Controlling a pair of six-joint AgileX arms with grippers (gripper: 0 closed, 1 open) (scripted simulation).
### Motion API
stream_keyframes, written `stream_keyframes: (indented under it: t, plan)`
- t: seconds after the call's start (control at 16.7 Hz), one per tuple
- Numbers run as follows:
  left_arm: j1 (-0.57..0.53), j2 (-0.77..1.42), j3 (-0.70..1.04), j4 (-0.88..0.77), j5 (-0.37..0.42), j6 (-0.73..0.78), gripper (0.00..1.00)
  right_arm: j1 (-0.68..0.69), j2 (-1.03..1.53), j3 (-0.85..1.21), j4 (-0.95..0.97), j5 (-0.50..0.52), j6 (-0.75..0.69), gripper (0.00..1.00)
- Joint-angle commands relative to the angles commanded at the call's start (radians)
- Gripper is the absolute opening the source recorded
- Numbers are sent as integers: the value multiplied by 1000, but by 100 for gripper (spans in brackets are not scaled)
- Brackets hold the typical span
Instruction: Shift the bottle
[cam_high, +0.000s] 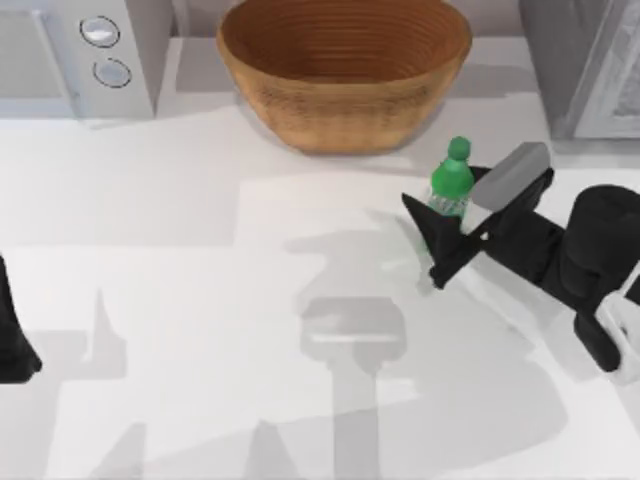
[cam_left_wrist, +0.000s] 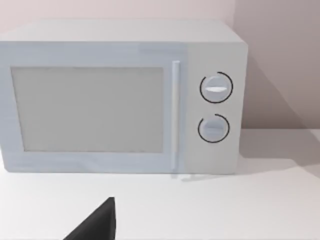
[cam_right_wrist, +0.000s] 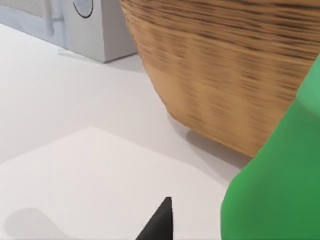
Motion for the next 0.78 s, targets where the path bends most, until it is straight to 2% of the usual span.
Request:
stream_keyframes:
  t: [0.36,0.78]
  plan:
    - [0,0,0,0,0,0,100,0,0,0,0,0,0,2]
    - [0,0,0,0,0,0,100,0,0,0,0,0,0,0]
